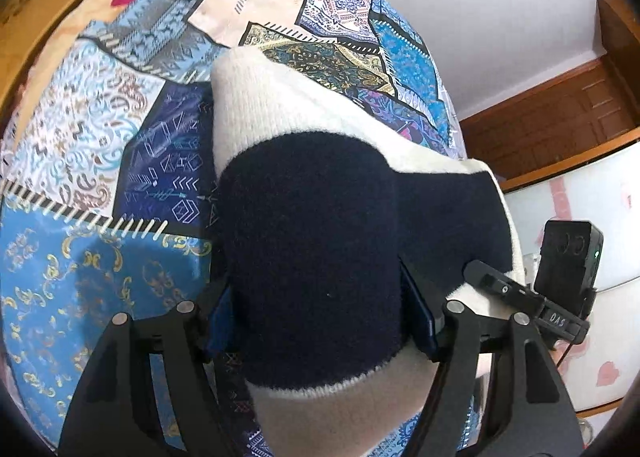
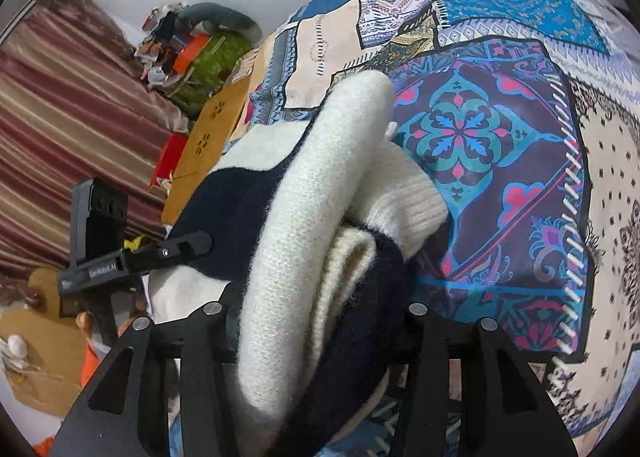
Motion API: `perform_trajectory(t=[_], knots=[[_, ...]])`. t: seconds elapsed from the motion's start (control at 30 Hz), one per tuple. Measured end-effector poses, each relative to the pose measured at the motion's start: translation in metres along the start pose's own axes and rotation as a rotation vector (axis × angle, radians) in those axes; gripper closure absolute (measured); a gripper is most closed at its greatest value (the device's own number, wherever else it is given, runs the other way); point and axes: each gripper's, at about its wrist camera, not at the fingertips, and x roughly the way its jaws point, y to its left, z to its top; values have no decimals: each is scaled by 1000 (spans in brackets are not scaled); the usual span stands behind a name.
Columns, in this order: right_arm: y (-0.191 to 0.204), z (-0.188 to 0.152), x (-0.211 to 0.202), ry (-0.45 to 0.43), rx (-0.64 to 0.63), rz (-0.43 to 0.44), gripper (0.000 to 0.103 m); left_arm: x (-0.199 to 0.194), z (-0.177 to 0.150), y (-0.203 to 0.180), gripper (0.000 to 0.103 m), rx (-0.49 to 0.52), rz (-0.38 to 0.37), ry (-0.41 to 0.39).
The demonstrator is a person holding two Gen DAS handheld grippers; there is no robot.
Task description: Fold small clothes
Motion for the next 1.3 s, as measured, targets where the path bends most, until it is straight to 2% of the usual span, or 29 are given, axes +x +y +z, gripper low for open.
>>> perform_trajectory(t=[0.17, 0.23, 0.5, 0.6, 0.7, 0.9, 1.03, 1.3], knots=[[2, -8, -8, -10, -28, -25, 46, -4, -5, 11, 27, -20, 2, -13], [4, -11, -15, -26, -43, -47, 46, -11, -7, 10, 26, -11, 24, -30], [27, -15, -52, -129, -149, -159, 46, -45, -14, -13, 27, 106, 234, -144], [41, -16, -74, -201, -197, -184, 46, -68, -22, -33, 27, 160, 278, -217], [61, -19, -95, -273, -240, -182, 46, -93, -33, -56, 27, 212, 292, -300], [110, -36, -144, -456, -350, -166, 46, -156, -62, -121, 27, 352, 303, -517], [138, -54, -172, -579, -401, -148, 46, -193, -93, -159, 27, 432, 300, -662], [167, -88, -204, -729, -454, -160, 46, -228, -151, -195, 27, 529, 328, -855]])
